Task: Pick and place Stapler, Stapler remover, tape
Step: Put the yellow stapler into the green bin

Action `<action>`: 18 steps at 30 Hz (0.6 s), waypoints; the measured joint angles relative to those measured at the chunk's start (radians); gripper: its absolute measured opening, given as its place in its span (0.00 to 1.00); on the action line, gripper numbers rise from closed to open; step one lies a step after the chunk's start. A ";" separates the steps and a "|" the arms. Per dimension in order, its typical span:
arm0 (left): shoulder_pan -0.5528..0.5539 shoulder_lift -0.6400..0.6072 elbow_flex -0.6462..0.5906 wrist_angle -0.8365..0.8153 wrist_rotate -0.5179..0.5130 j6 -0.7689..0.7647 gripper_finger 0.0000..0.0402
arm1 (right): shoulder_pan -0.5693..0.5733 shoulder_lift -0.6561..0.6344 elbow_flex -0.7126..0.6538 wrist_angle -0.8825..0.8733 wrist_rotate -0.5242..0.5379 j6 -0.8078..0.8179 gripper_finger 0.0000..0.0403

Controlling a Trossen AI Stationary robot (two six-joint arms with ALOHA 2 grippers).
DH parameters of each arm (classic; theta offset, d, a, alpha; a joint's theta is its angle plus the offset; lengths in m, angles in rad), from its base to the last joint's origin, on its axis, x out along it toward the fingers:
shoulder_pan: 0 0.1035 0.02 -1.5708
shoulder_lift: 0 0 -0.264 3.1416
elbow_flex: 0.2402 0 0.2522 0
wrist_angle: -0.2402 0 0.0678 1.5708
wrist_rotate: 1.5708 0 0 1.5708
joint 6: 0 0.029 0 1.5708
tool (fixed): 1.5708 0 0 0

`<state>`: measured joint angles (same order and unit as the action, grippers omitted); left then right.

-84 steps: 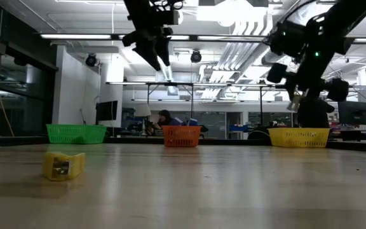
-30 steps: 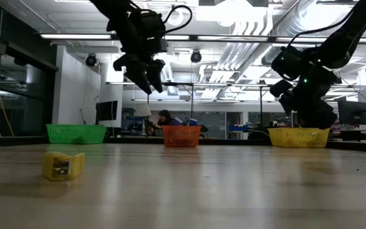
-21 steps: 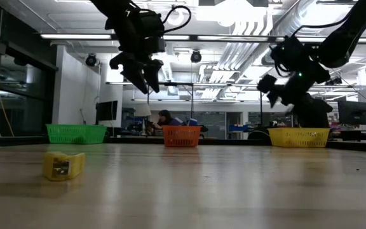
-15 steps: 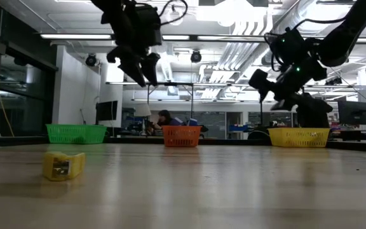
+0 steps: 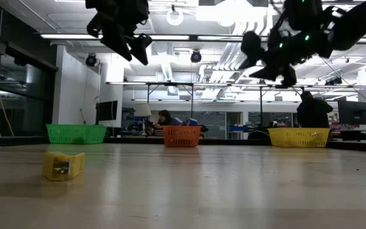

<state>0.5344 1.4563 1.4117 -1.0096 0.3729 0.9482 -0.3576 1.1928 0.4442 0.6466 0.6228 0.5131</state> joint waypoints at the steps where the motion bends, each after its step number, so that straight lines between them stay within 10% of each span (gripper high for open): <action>1: -0.005 0.000 0.000 -0.011 0.001 -0.023 0.70 | 0.017 -0.023 0.000 -0.004 0.000 -0.020 0.47; 18: -0.403 0.000 0.000 -0.090 -0.135 -0.453 0.70 | 0.237 -0.499 0.000 -0.324 -0.211 -0.304 0.47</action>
<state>0.1312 1.4563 1.4117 -1.1000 0.2377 0.4955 -0.1206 0.6942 0.4442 0.3227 0.4117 0.2092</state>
